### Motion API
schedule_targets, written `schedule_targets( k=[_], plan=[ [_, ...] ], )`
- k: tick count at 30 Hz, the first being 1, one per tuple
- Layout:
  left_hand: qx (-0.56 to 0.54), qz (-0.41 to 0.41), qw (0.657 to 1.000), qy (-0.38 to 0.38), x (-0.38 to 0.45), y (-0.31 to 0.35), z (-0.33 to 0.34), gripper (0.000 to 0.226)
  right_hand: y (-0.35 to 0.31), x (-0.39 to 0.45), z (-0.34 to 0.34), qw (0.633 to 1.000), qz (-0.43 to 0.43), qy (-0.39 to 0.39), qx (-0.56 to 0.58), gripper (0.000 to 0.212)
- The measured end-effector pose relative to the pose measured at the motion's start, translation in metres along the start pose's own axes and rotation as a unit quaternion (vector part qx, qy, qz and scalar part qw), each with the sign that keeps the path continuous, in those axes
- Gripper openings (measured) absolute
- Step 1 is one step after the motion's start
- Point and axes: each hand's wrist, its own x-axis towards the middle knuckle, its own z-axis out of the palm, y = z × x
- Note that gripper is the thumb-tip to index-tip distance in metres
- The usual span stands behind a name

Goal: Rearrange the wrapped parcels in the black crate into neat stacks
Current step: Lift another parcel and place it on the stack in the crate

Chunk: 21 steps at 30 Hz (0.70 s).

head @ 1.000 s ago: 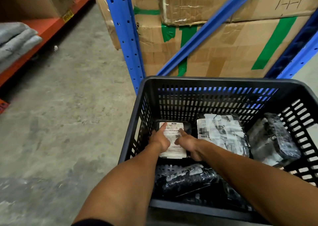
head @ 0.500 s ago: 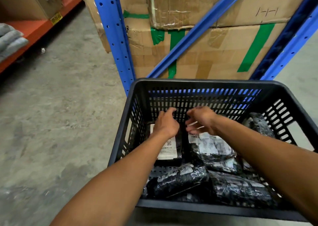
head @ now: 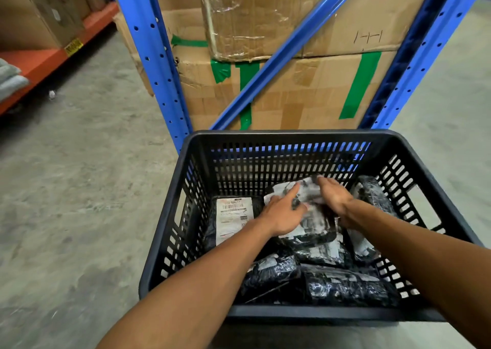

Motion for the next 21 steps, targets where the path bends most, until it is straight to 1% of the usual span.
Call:
schedule_targets(
  k=[2, 4, 6, 8, 9, 11, 13, 15, 17, 19, 21],
  plan=[
    [-0.019, -0.006, 1.0, -0.016, -0.003, 0.001, -0.003, 0.066, -0.01, -0.004, -0.003, 0.998, -0.009, -0.001, 0.064, 0.051],
    [-0.052, -0.009, 0.998, -0.017, -0.006, 0.003, -0.009, 0.07, -0.014, -0.005, -0.003, 0.994, -0.014, -0.009, 0.109, 0.057],
    [-0.081, -0.013, 0.997, -0.006, -0.01, 0.006, -0.018, 0.081, -0.016, -0.006, 0.0, 0.984, -0.001, -0.008, 0.175, 0.06],
    [-0.112, -0.023, 0.993, 0.005, -0.013, 0.007, -0.028, 0.096, -0.018, -0.008, 0.002, 0.973, 0.013, -0.012, 0.231, 0.051],
    [-0.126, -0.025, 0.992, 0.01, -0.014, 0.007, -0.033, 0.103, -0.019, -0.008, 0.003, 0.967, 0.016, -0.026, 0.254, 0.046],
    [-0.154, -0.017, 0.988, 0.021, -0.018, 0.004, -0.044, 0.112, -0.021, -0.008, 0.005, 0.956, 0.014, -0.059, 0.288, 0.045],
    [-0.199, 0.003, 0.98, 0.023, -0.02, -0.002, -0.055, 0.113, -0.024, -0.008, 0.008, 0.947, 0.002, -0.091, 0.309, 0.049],
    [-0.263, 0.011, 0.964, 0.031, -0.021, -0.01, -0.065, 0.109, -0.03, -0.007, 0.009, 0.947, -0.018, -0.122, 0.296, 0.056],
    [-0.335, 0.003, 0.941, 0.047, -0.025, -0.014, -0.075, 0.102, -0.036, -0.009, 0.012, 0.96, -0.045, -0.133, 0.243, 0.057],
    [-0.395, 0.005, 0.917, 0.051, -0.031, -0.017, -0.084, 0.095, -0.037, -0.011, 0.016, 0.979, -0.086, -0.12, 0.143, 0.058],
    [-0.452, 0.02, 0.891, 0.045, -0.038, -0.02, -0.09, 0.089, -0.031, -0.016, 0.022, 0.983, -0.133, -0.121, 0.027, 0.061]
  ],
)
